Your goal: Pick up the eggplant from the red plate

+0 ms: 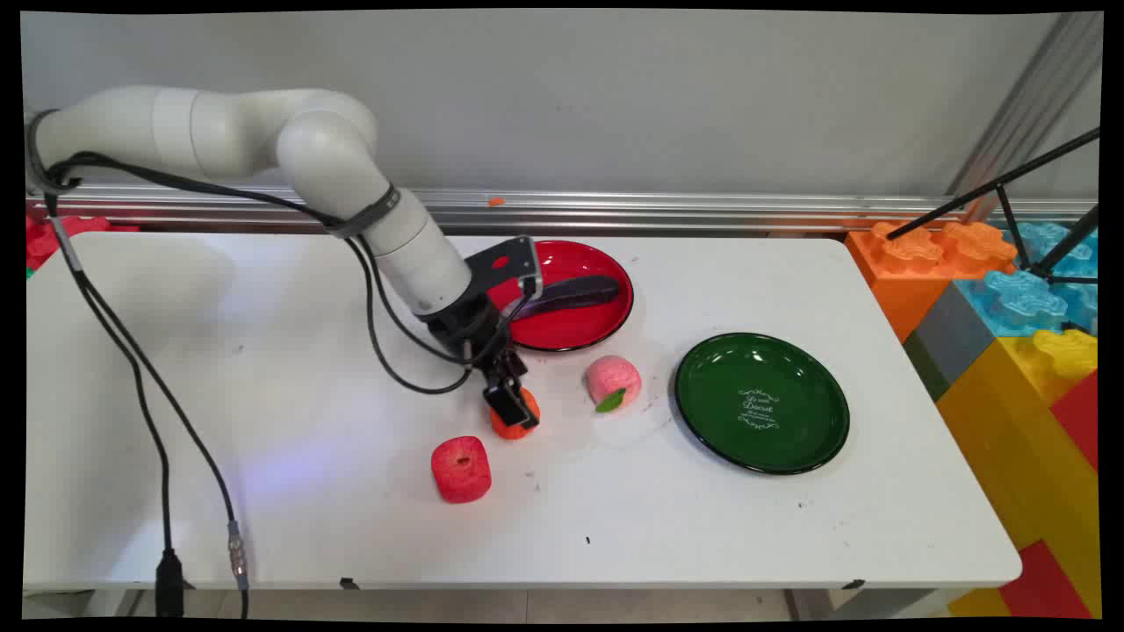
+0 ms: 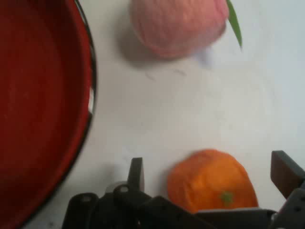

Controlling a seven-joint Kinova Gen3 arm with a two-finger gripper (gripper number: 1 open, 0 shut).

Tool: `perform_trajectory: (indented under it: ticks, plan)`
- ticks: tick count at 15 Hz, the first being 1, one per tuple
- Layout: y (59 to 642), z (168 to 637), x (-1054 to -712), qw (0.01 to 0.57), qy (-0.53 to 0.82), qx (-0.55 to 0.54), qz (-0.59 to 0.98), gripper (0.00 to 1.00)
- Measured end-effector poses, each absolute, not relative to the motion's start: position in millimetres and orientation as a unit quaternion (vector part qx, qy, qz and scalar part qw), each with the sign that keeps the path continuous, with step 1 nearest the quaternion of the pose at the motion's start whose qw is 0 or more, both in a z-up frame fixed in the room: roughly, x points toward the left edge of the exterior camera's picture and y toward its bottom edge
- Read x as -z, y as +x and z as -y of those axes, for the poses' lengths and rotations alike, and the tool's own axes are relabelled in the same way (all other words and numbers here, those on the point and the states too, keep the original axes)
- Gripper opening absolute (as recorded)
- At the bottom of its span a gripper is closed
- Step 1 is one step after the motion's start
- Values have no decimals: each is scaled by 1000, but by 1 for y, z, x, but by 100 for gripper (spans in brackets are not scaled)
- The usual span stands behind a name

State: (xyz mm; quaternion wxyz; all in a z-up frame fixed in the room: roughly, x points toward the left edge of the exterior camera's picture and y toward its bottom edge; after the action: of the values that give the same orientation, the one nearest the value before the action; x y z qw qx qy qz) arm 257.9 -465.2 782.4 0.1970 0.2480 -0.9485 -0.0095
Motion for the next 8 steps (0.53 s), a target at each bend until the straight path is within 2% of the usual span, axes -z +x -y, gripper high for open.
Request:
perform_trajectory:
  ticks: [8]
  plan:
    - [274,517,-842,182,257,-56,948,100]
